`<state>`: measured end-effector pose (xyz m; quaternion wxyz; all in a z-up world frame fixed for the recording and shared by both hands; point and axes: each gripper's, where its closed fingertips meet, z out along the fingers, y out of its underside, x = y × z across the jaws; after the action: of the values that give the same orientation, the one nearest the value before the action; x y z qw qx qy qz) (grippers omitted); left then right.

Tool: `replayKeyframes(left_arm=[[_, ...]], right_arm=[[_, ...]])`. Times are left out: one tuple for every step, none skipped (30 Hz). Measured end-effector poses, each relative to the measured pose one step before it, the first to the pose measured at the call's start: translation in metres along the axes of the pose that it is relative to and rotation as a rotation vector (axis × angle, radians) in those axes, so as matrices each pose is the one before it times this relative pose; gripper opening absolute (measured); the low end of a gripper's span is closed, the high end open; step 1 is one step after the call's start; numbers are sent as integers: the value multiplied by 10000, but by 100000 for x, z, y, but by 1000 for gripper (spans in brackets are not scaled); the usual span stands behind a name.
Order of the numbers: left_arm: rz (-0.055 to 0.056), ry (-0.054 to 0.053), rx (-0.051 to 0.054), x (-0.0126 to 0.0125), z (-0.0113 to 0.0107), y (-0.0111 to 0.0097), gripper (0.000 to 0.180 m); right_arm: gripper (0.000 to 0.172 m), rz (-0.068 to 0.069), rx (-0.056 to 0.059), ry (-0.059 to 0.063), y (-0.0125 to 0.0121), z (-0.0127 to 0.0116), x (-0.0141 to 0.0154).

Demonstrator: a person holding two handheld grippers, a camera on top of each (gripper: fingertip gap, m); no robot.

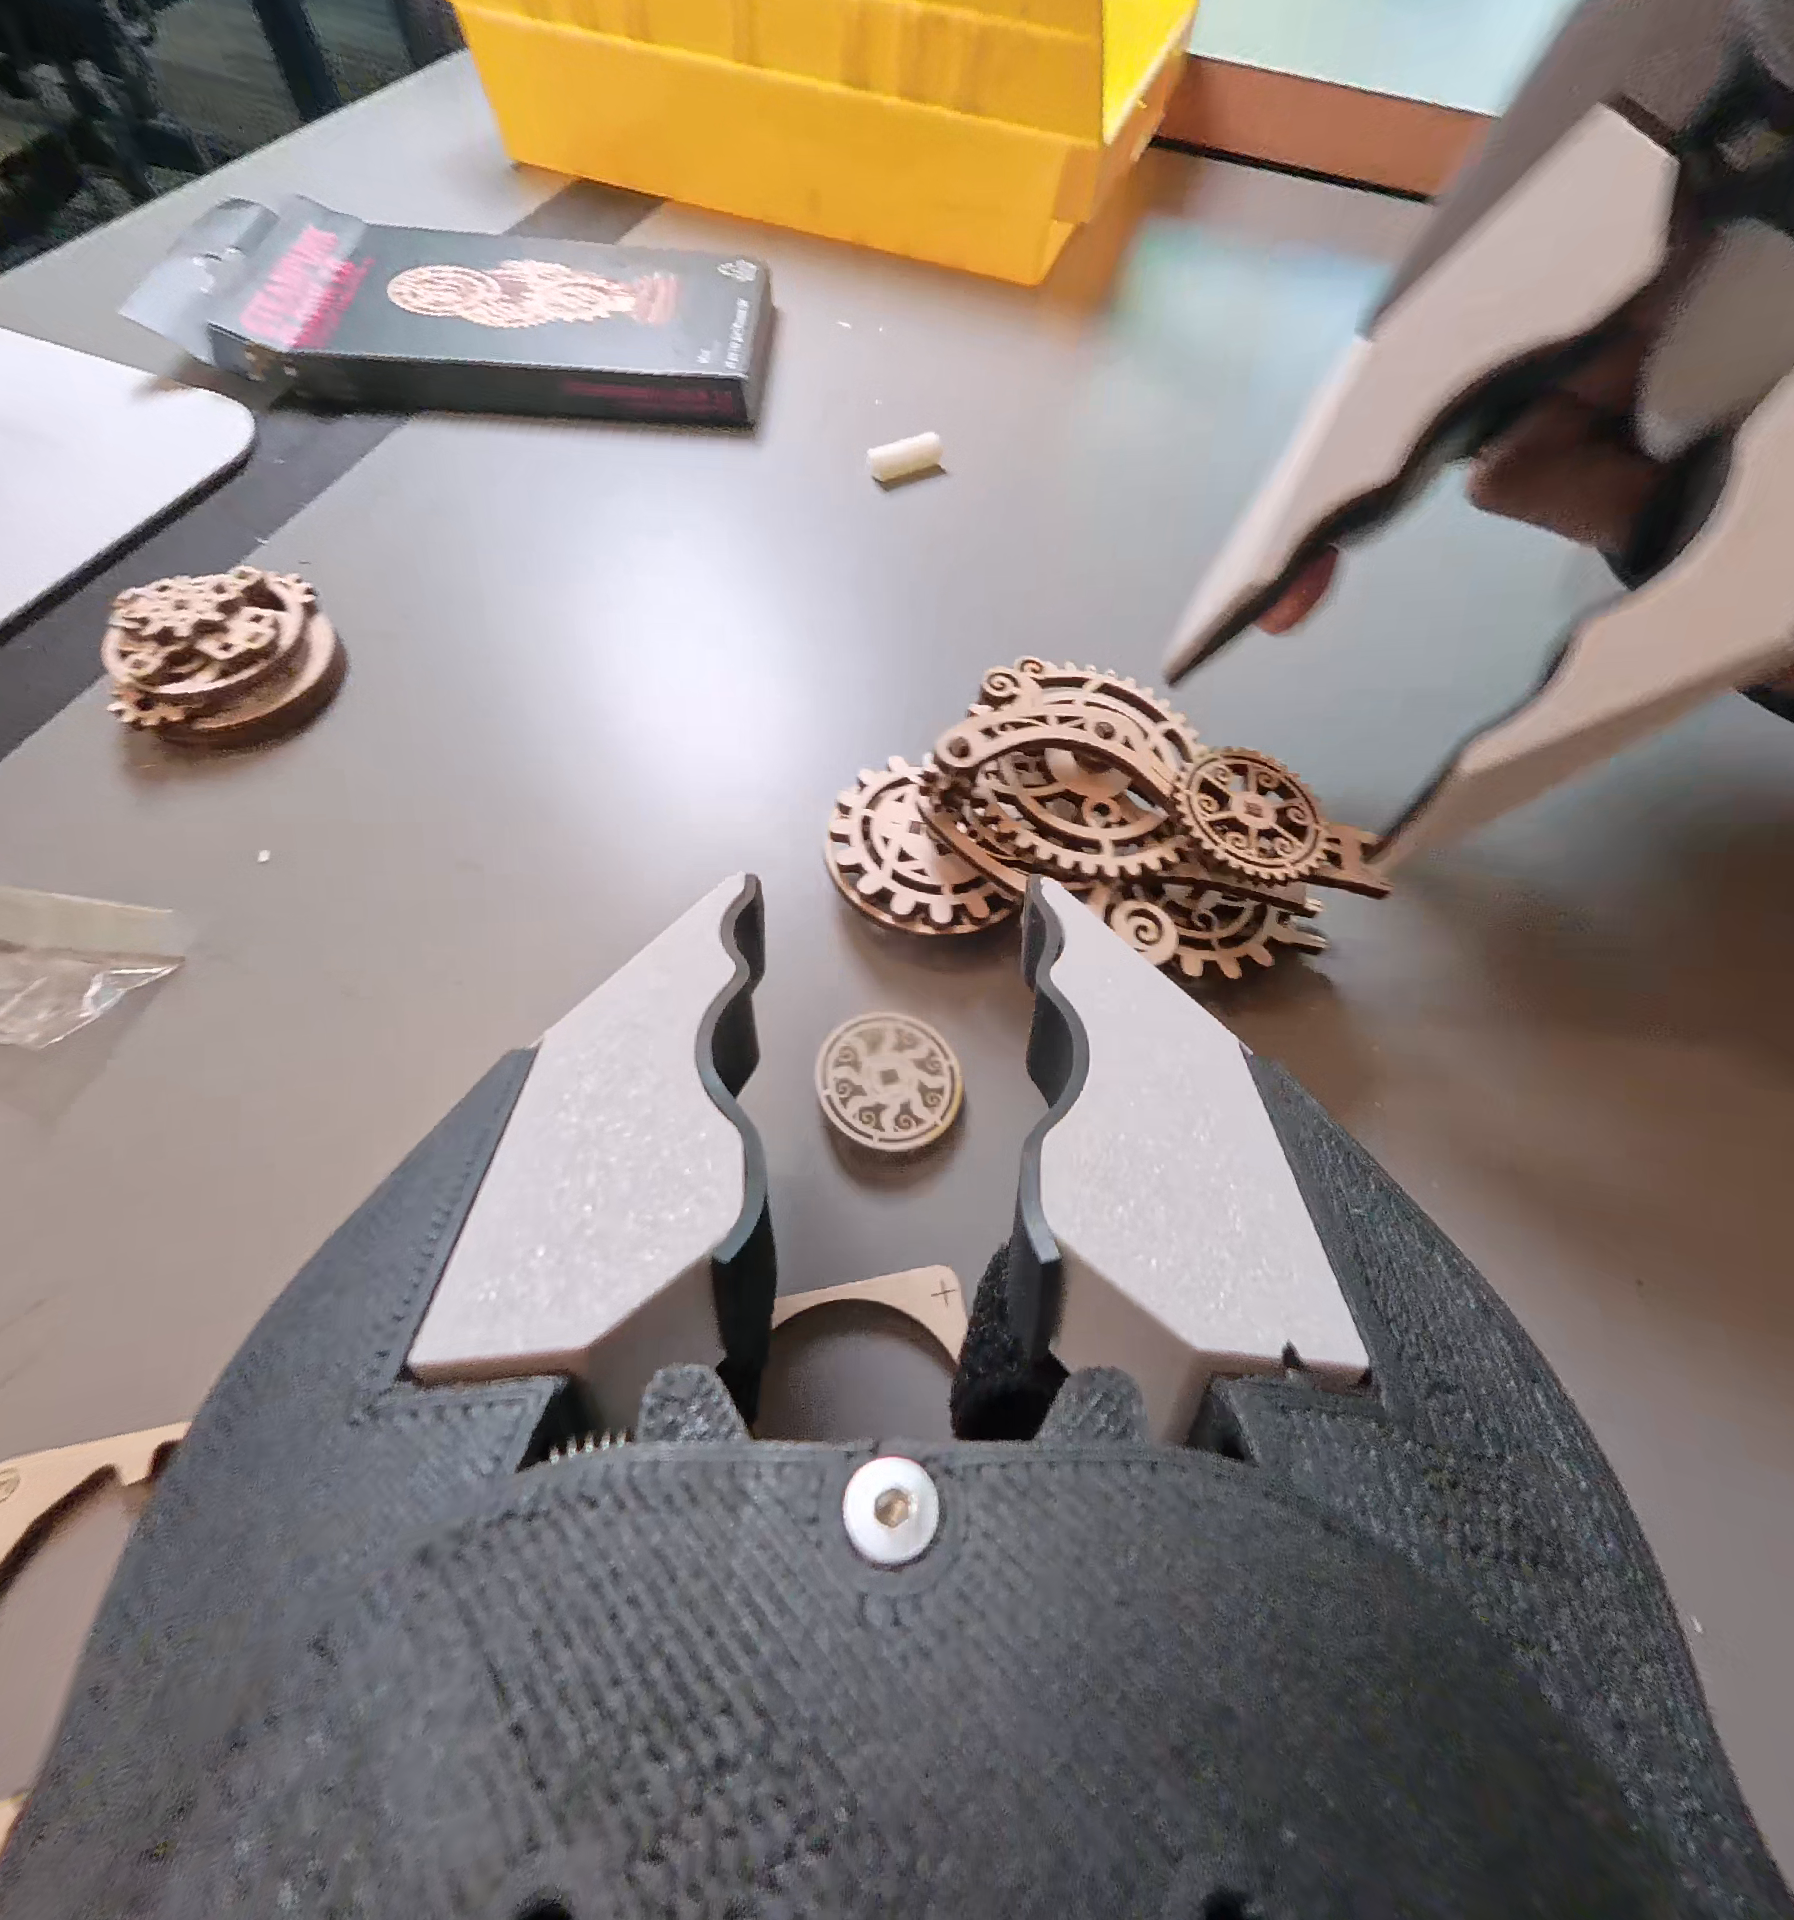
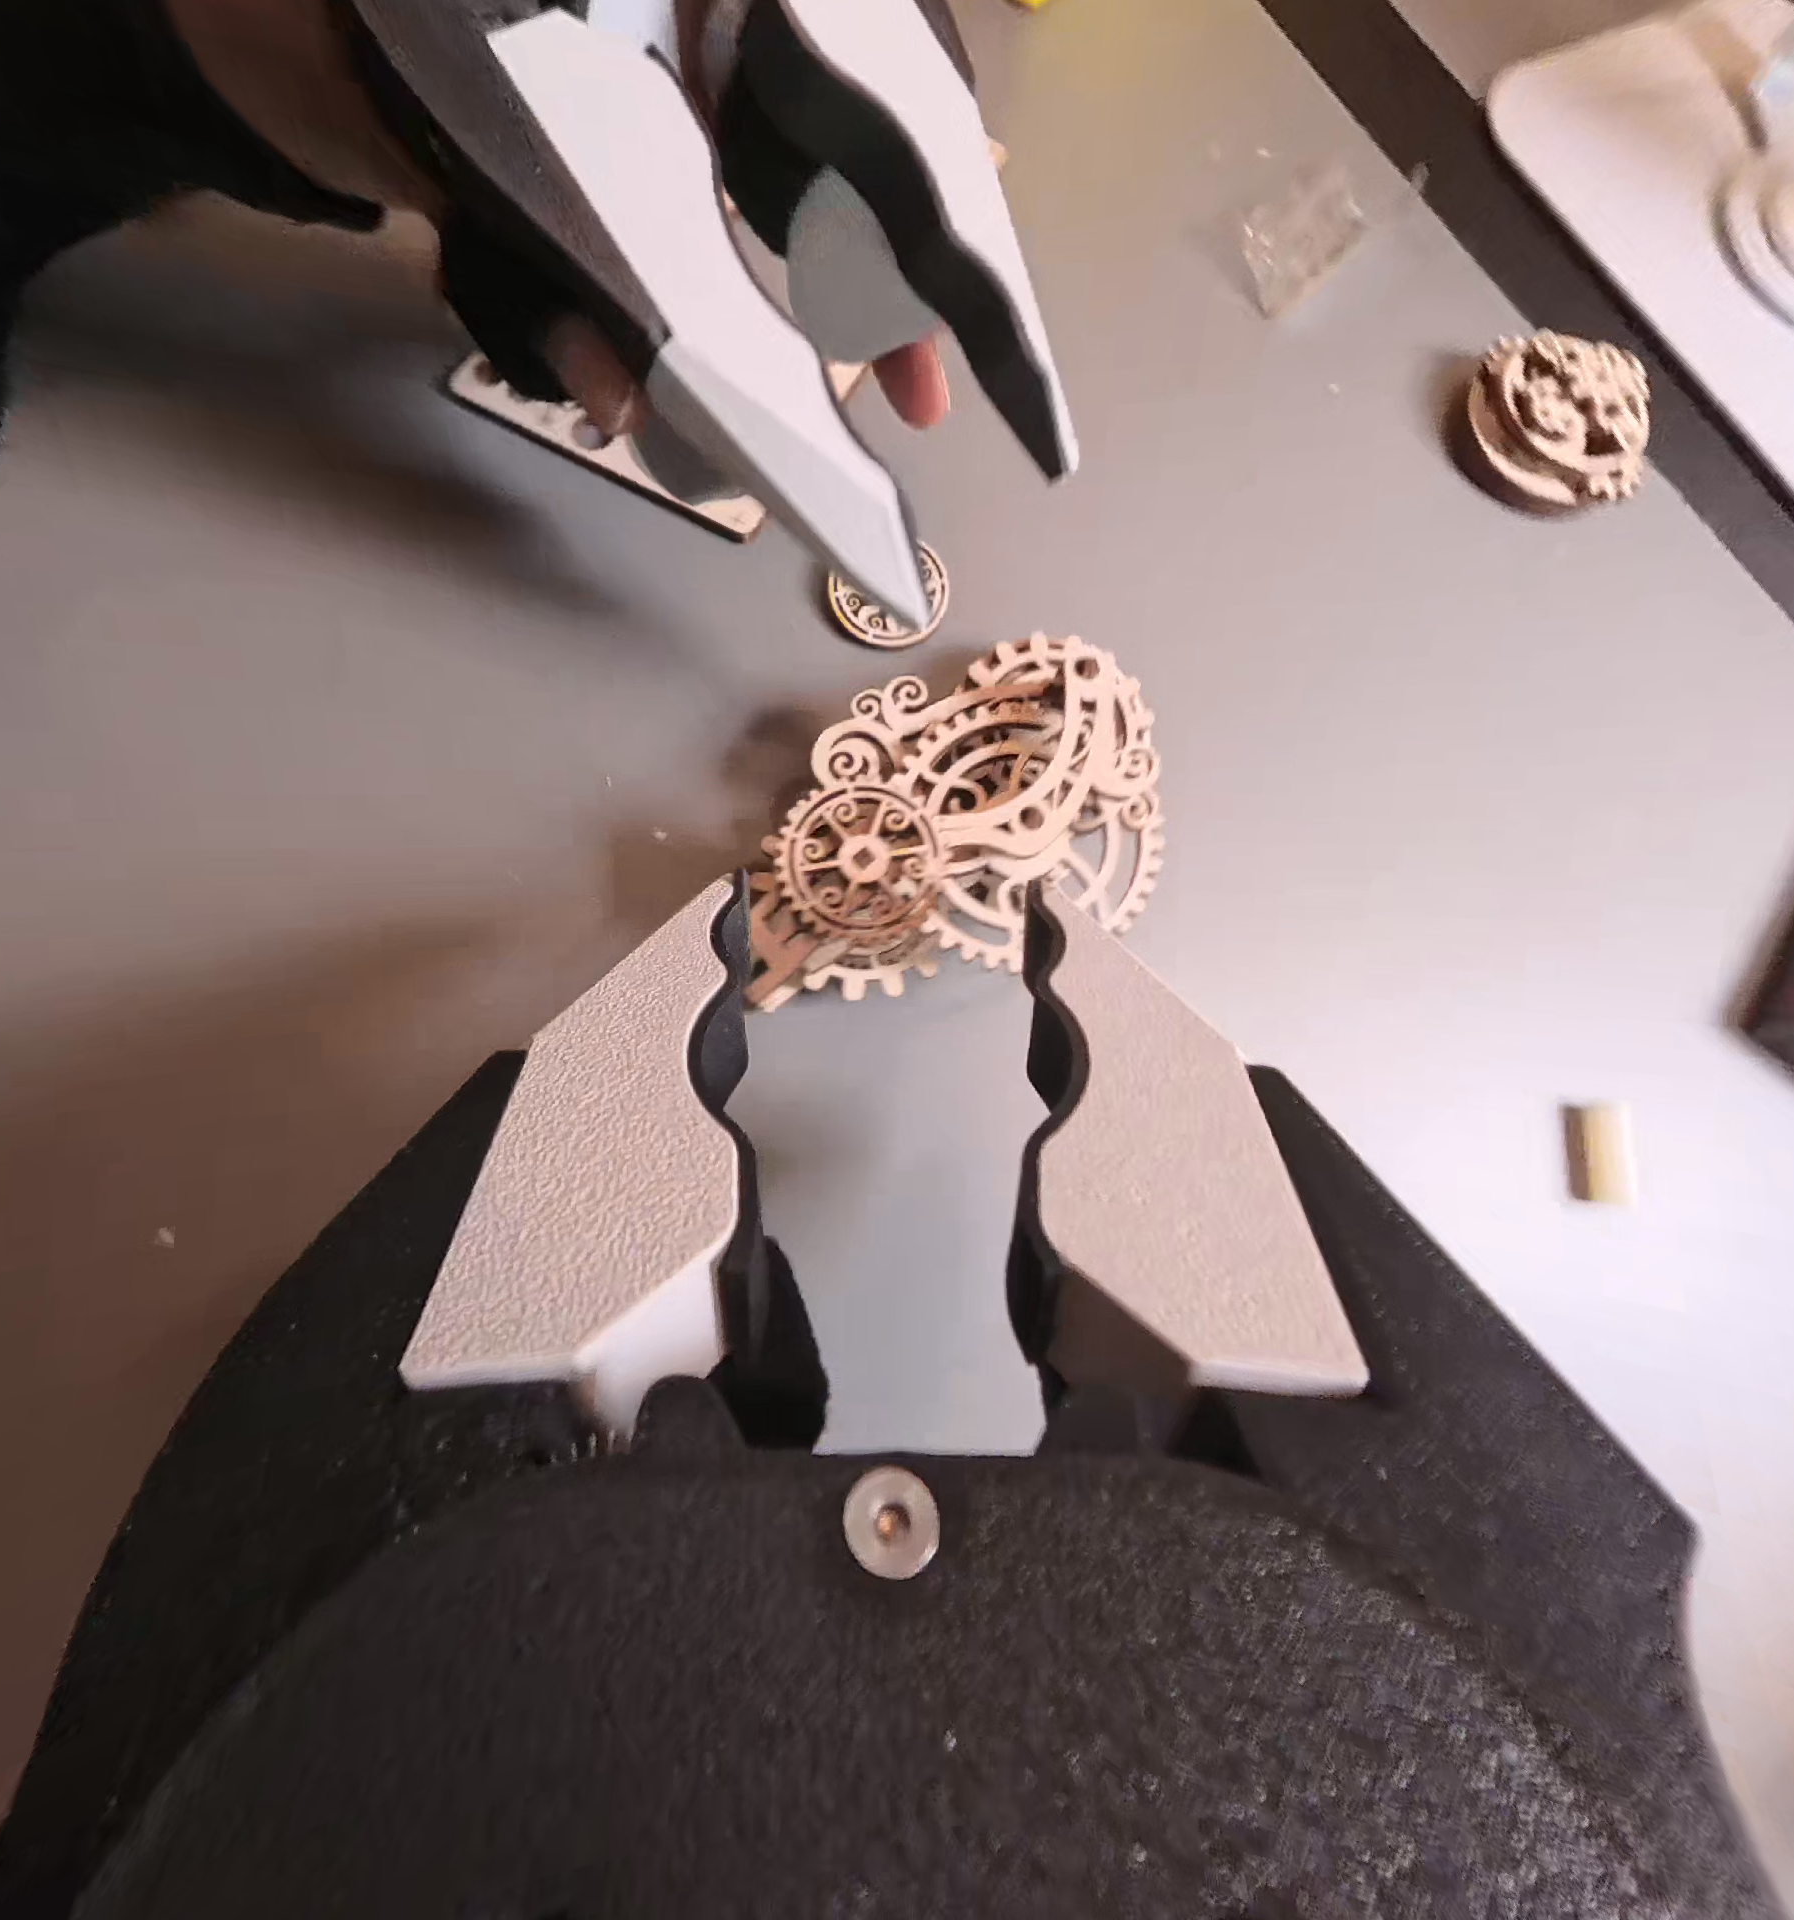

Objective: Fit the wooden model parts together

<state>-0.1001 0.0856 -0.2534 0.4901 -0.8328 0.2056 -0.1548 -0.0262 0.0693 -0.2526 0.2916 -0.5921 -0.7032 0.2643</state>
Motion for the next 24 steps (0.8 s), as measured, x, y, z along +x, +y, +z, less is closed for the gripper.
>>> replayKeyframes(left_arm=[[-66,-221,71,-466,-61,-77,48],[-55,-199,76,-433,-66,-55,48],[-84,-168,83,-376,-54,-80,47],[-107,-88,91,-222,-65,-116,47],[-97,-38,96,-118,-74,-173,46],[-62,-56,107,-113,-95,-206,45],[-30,-69,109,-98,-98,-227,44],[1,-64,95,-74,-90,-193,44],[26,-65,74,-64,-68,-146,43],[70,-72,35,-74,-31,-65,43],[103,-93,-20,-122,31,44,43],[124,-53,-86,-68,77,171,43],[111,-28,-122,-39,126,240,43],[93,-20,-97,-28,125,200,43],[71,31,-80,55,121,171,43],[33,47,-71,86,109,132,43],[21,48,-68,89,90,115,43],[29,23,-44,78,57,73,43],[44,23,-17,70,19,41,43],[41,28,14,77,-17,-18,43],[8,36,37,61,-40,-52,43],[-28,82,37,101,-31,-56,43],[-44,142,25,149,1,-27,44],[-39,148,27,145,11,-2,46]], right_arm=[[51,441,-8,346,152,25,-536],[51,329,-51,386,208,74,-425],[50,133,-91,525,263,107,-75],[45,-11,-77,577,287,133,255],[40,-42,-92,467,348,155,424],[32,32,-51,217,307,86,391],[24,152,17,47,242,-24,453],[22,294,13,-46,234,-64,587],[21,350,84,-131,101,-104,610],[21,354,232,-197,-127,-116,524],[21,300,279,-247,-233,-66,320],[24,151,205,-407,-146,11,-97],[31,72,40,-384,64,119,-238],[37,-10,-62,-241,181,233,-177],[40,-111,-25,-82,92,279,-104],[40,-207,-17,61,21,309,-11],[40,-290,-68,153,52,337,89],[32,-296,-83,264,54,293,295],[22,-231,15,219,-40,187,297],[21,-77,41,-78,-65,85,38],[21,181,9,-228,-16,17,16],[20,348,58,-318,-71,-74,56],[20,433,155,-408,-183,-147,28],[18,523,205,-552,-267,-236,-80]])
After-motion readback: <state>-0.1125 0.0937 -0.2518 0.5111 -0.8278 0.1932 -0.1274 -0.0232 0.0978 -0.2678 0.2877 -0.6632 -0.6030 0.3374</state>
